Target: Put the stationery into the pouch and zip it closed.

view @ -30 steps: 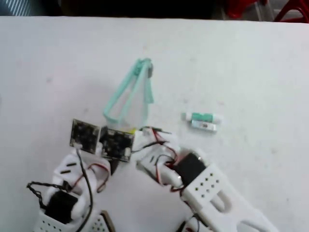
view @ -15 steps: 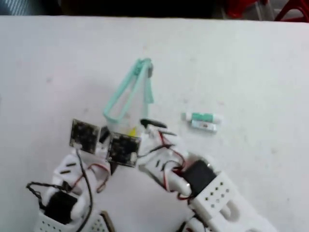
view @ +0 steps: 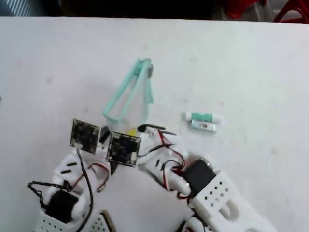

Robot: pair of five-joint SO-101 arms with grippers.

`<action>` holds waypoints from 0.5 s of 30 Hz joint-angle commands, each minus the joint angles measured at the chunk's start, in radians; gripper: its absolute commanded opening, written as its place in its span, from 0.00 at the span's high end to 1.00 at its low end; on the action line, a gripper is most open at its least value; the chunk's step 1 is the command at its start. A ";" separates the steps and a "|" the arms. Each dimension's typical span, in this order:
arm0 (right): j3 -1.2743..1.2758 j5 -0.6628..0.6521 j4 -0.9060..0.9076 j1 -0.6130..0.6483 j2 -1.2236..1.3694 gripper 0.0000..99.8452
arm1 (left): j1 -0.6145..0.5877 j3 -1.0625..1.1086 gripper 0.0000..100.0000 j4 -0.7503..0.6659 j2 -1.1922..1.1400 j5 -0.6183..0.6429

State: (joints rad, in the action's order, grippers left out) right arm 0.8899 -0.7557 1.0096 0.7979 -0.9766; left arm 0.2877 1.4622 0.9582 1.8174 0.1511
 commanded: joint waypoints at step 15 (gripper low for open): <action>0.017 -0.006 -0.209 -0.128 -0.024 0.98 | 0.002 -0.038 0.79 -0.028 0.004 -0.011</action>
State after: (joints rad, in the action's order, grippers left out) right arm 0.8945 -0.7572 0.8838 0.7073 -0.9843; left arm 0.2877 1.4607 0.9582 1.8297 0.1511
